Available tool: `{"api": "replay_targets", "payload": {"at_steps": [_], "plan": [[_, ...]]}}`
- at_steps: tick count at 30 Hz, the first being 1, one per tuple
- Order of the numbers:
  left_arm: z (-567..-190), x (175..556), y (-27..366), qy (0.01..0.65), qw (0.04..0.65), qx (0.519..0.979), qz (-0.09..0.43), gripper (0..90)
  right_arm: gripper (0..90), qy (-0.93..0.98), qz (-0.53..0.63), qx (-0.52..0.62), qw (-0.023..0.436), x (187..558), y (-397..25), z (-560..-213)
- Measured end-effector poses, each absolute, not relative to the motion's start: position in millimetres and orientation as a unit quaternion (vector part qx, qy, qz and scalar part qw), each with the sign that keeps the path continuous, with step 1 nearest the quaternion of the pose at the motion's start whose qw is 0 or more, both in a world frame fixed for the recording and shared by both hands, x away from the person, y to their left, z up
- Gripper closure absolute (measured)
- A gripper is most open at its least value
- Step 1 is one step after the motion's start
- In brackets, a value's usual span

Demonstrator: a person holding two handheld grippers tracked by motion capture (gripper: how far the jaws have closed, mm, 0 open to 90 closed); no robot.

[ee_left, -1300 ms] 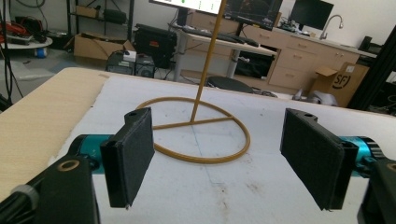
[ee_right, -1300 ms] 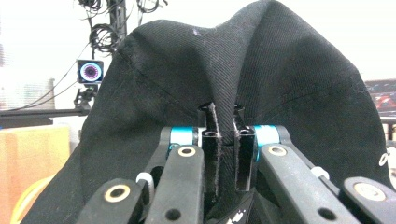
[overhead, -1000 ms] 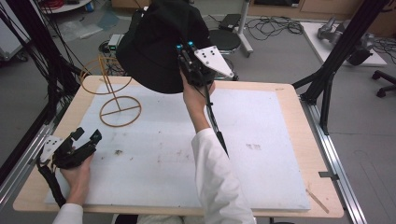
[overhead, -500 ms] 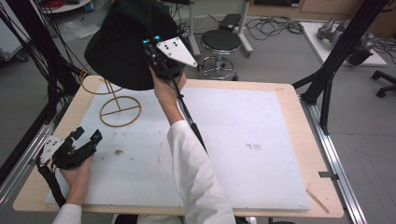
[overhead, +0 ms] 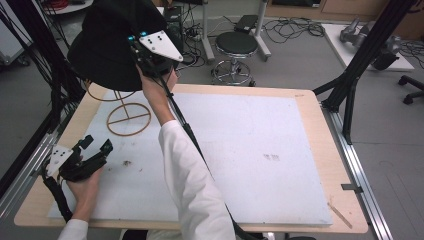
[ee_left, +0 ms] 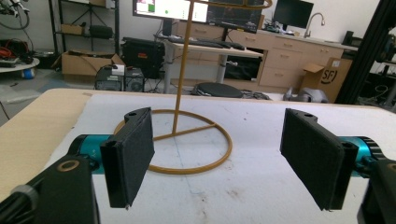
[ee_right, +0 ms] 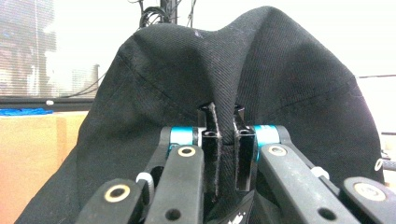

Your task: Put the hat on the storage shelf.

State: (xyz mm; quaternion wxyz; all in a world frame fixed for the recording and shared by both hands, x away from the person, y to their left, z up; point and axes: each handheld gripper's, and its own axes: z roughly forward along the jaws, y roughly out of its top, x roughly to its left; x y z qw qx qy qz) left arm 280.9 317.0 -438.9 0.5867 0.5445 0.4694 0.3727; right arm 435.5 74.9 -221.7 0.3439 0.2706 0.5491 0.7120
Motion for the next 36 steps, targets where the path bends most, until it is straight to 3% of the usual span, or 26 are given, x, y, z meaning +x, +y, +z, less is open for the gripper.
{"api": "replay_targets", "payload": {"at_steps": [6, 17, 36], "plan": [[-438.3, 280.2, 316.7, 0.467, 0.588, 0.545, 0.373, 26.1, 85.9, 0.554, 0.717, 0.259, 0.335, 435.4, 95.0, -221.0], [-439.1, 279.0, 322.3, 0.476, 0.589, 0.537, 0.372, 26.1, 85.8, 0.577, 0.703, 0.28, 0.307, 447.4, 121.0, -259.0], [-439.1, 278.7, 321.5, 0.478, 0.591, 0.534, 0.37, 26.2, 85.7, 0.609, 0.686, 0.273, 0.288, 440.8, 127.3, -300.0]]}}
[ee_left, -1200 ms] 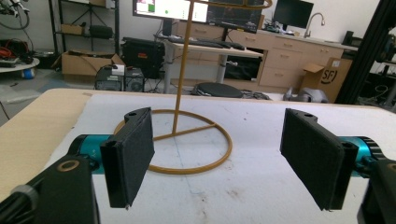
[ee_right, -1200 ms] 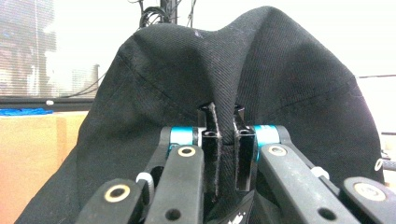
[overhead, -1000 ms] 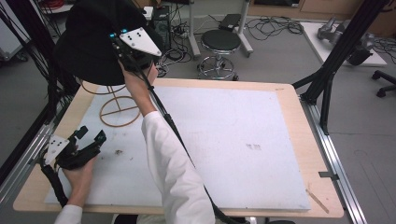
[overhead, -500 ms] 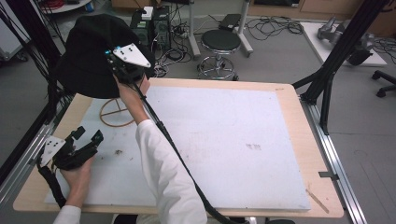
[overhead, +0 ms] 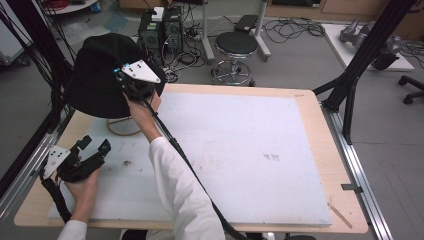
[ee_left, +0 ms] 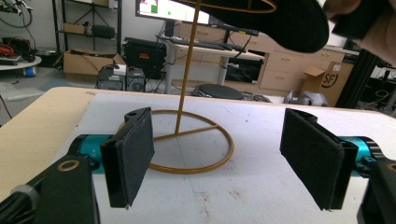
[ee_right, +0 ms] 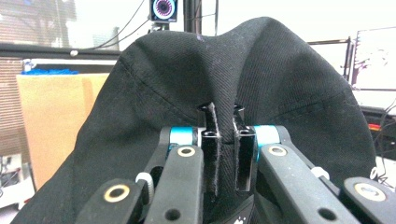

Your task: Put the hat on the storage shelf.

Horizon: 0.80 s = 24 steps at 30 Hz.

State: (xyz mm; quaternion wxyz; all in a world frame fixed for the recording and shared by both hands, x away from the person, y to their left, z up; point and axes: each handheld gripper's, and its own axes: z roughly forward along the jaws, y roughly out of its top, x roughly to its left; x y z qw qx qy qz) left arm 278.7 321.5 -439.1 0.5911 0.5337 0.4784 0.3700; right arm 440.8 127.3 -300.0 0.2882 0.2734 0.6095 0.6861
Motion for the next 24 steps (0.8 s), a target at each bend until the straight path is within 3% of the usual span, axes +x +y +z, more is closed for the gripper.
{"api": "replay_targets", "payload": {"at_steps": [24], "plan": [[-439.9, 279.0, 322.1, 0.482, 0.592, 0.531, 0.367, 26.2, 84.8, 0.61, 0.694, 0.264, 0.275, 433.2, 128.3, -314.1]]}}
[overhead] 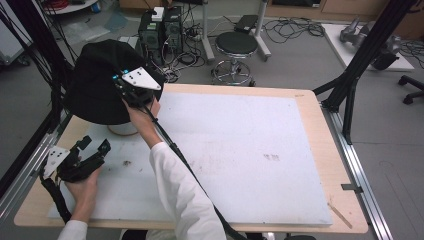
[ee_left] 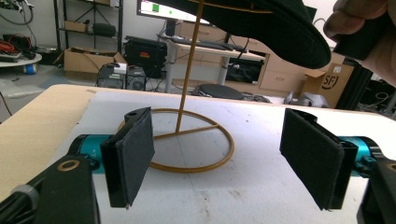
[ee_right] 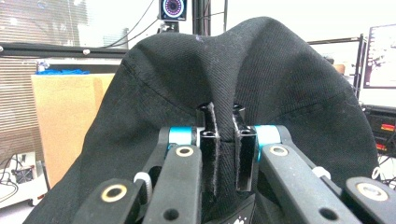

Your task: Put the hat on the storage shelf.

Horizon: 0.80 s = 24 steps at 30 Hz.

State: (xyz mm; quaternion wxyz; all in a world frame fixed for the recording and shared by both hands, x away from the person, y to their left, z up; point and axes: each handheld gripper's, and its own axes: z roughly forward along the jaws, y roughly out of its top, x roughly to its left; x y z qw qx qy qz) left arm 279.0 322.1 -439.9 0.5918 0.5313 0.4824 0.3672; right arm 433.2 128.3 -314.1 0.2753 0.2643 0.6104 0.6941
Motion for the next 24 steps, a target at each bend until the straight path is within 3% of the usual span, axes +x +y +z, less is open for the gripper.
{"api": "replay_targets", "payload": {"at_steps": [9, 12, 13, 14, 17, 18, 19, 22, 23, 24], "plan": [[-440.0, 279.3, 321.9, 0.482, 0.592, 0.532, 0.367, 26.2, 83.6, 0.611, 0.695, 0.267, 0.27, 433.9, 127.6, -313.8], [-440.0, 279.2, 322.0, 0.482, 0.592, 0.531, 0.368, 26.3, 78.5, 0.613, 0.693, 0.269, 0.268, 434.6, 126.4, -313.0], [-439.7, 278.8, 321.8, 0.481, 0.593, 0.531, 0.368, 26.3, 65.1, 0.608, 0.697, 0.275, 0.263, 434.8, 123.7, -311.4], [-439.7, 278.8, 321.8, 0.481, 0.593, 0.531, 0.368, 26.3, 65.1, 0.608, 0.697, 0.275, 0.263, 434.8, 123.7, -311.4], [-439.7, 278.6, 321.3, 0.481, 0.593, 0.531, 0.367, 26.3, 51.6, 0.599, 0.7, 0.283, 0.266, 435.8, 115.5, -306.5], [-439.7, 278.6, 321.3, 0.481, 0.593, 0.531, 0.367, 26.3, 51.6, 0.599, 0.7, 0.283, 0.266, 435.8, 115.5, -306.5], [-439.5, 278.5, 320.7, 0.481, 0.593, 0.531, 0.368, 26.3, 44.6, 0.593, 0.701, 0.29, 0.27, 436.5, 111.0, -304.3], [-439.4, 278.2, 320.3, 0.48, 0.593, 0.531, 0.37, 26.4, 38.9, 0.59, 0.702, 0.292, 0.272, 437.4, 107.1, -302.1], [-439.2, 278.1, 319.8, 0.479, 0.594, 0.531, 0.369, 26.4, 30.8, 0.589, 0.699, 0.295, 0.278, 437.7, 104.7, -300.7], [-439.2, 278.1, 319.8, 0.479, 0.594, 0.531, 0.369, 26.5, 30.8, 0.589, 0.699, 0.295, 0.278, 437.7, 104.7, -300.7]]}}
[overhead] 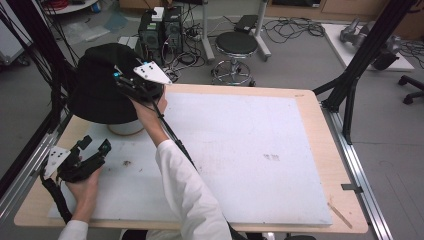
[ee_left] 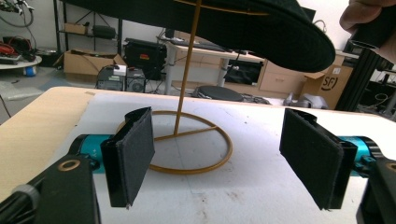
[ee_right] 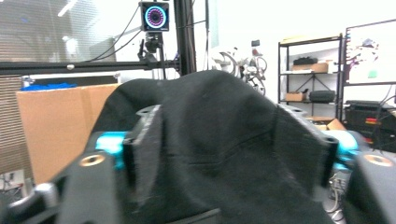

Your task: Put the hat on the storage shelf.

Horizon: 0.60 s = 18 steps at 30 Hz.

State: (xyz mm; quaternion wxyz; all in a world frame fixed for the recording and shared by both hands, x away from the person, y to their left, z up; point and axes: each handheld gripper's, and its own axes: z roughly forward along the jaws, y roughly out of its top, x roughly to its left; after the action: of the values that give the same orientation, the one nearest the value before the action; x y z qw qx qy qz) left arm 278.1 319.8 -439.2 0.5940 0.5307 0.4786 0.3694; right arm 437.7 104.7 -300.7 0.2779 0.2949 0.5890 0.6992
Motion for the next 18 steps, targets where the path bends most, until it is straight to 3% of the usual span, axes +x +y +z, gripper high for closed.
{"api": "replay_targets", "payload": {"at_steps": [3, 18], "plan": [[-439.1, 278.1, 319.4, 0.478, 0.594, 0.532, 0.37, 26.5, 21.3, 0.589, 0.698, 0.297, 0.279, 439.3, 101.6, -299.9], [-438.9, 278.4, 319.9, 0.477, 0.596, 0.53, 0.369, 26.5, 17.7, 0.602, 0.685, 0.303, 0.278, 437.1, 93.4, -294.2]]}}
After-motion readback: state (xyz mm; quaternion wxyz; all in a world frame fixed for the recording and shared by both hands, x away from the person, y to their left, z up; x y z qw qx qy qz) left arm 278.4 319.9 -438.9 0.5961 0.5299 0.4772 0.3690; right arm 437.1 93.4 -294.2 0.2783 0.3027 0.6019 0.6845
